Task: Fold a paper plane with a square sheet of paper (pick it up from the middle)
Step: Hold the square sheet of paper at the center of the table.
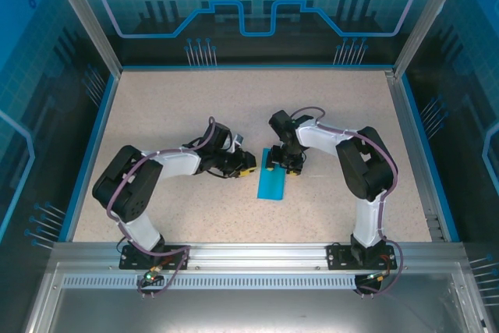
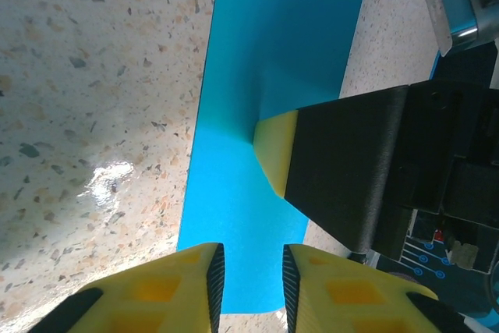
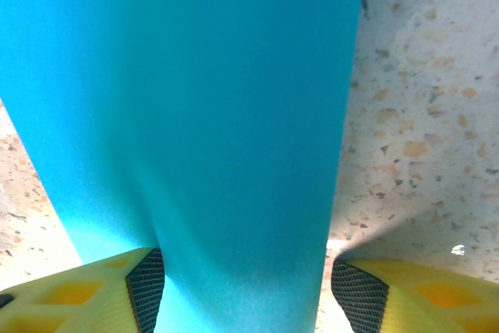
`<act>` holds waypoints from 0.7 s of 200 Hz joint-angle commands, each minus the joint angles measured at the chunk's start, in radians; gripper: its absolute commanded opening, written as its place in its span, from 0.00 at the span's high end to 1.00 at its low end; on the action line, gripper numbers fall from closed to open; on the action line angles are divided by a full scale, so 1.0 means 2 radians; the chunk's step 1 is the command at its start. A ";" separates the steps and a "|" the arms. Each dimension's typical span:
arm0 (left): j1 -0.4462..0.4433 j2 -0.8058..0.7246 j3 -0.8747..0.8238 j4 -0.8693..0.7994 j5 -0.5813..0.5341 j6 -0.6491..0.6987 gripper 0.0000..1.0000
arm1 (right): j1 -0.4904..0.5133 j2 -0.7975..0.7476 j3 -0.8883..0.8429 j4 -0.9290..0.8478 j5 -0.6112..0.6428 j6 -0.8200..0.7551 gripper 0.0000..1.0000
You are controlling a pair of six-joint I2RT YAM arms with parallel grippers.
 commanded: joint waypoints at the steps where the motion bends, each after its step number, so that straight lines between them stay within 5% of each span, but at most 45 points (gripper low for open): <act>1: -0.008 0.013 0.000 0.004 0.020 -0.008 0.72 | 0.004 0.092 -0.044 0.070 -0.012 -0.006 0.33; 140: -0.034 0.064 0.053 -0.040 0.032 0.019 0.84 | 0.008 0.100 -0.045 0.076 -0.016 -0.001 0.33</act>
